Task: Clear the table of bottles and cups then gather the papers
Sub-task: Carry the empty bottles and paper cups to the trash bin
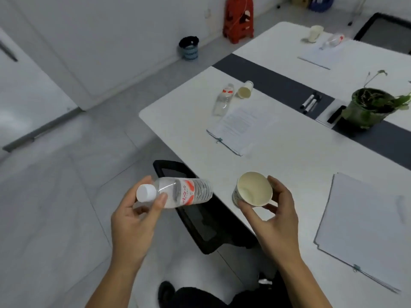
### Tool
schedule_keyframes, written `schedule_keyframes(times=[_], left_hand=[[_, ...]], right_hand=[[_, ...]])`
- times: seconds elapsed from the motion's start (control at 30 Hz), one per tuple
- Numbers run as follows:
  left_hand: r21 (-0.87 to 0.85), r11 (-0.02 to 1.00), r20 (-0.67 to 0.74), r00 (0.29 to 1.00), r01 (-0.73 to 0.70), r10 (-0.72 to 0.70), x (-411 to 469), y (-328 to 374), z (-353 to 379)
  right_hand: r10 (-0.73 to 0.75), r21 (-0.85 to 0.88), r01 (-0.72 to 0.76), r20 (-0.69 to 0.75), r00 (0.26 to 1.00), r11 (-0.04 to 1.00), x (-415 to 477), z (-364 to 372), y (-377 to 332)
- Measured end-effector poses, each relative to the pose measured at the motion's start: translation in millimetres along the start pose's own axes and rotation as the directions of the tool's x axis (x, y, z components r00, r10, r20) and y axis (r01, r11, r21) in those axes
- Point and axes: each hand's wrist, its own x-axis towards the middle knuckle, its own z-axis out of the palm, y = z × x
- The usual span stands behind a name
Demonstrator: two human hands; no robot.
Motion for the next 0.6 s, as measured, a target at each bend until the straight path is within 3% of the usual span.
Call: schedule_keyframes(times=[0.4,0.6], left_hand=[[-0.016,0.998,-0.367,0.929,-0.054,0.044,98,-72,-301],[-0.015,0.999,-0.399,0.916,-0.044,0.034,175,-103,-368]], right_hand=[[-0.114,-0.04,0.127,0.234,0.966,0.991,-75,296,-67],[-0.118,-0.098,0.147,0.255,0.96,0.984,-69,387,-87]])
